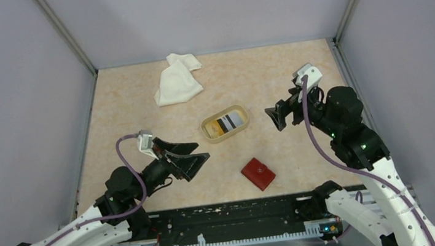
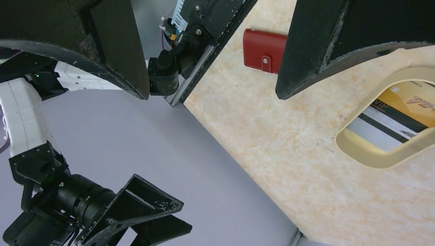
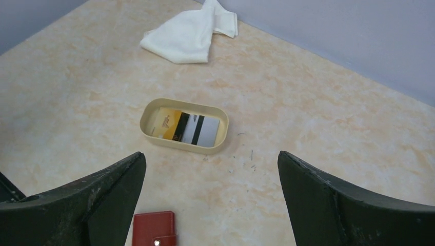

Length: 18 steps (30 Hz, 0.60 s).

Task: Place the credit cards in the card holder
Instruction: Reset both arms

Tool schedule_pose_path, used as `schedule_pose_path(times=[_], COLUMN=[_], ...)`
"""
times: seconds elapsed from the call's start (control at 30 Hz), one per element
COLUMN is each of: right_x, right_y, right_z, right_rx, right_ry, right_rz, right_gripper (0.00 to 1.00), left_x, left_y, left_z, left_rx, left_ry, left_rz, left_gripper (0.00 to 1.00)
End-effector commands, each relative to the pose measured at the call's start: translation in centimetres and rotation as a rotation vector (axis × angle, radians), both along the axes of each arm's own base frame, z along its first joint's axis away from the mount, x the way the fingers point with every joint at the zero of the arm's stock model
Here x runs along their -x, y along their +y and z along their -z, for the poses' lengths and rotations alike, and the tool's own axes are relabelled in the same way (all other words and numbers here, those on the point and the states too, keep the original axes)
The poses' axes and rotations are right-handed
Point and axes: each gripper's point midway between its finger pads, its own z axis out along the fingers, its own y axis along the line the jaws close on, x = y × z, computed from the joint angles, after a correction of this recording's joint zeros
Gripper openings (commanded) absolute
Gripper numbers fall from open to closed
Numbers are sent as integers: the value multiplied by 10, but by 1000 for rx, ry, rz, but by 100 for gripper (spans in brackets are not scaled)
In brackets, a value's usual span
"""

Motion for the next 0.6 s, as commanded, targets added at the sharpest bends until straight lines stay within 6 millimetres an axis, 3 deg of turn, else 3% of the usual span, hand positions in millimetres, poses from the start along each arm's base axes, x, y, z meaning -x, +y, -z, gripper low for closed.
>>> schedule_pose_path(times=[0.0, 0.2, 0.57], right_x=[7, 9, 5], right_y=[-7, -7, -6], right_z=[-35, -35, -29], right_rx=[-152, -162, -163], right_ry=[-6, -7, 6], right_rz=[72, 72, 64], right_gripper=[98, 98, 99], left_x=[2, 6, 7], left_y=[8, 7, 10], left_z=[-6, -15, -7], left_rx=[-58, -55, -58], left_ry=[-19, -43, -42], left_rz=[-7, 15, 8], left_gripper=[99, 99, 99])
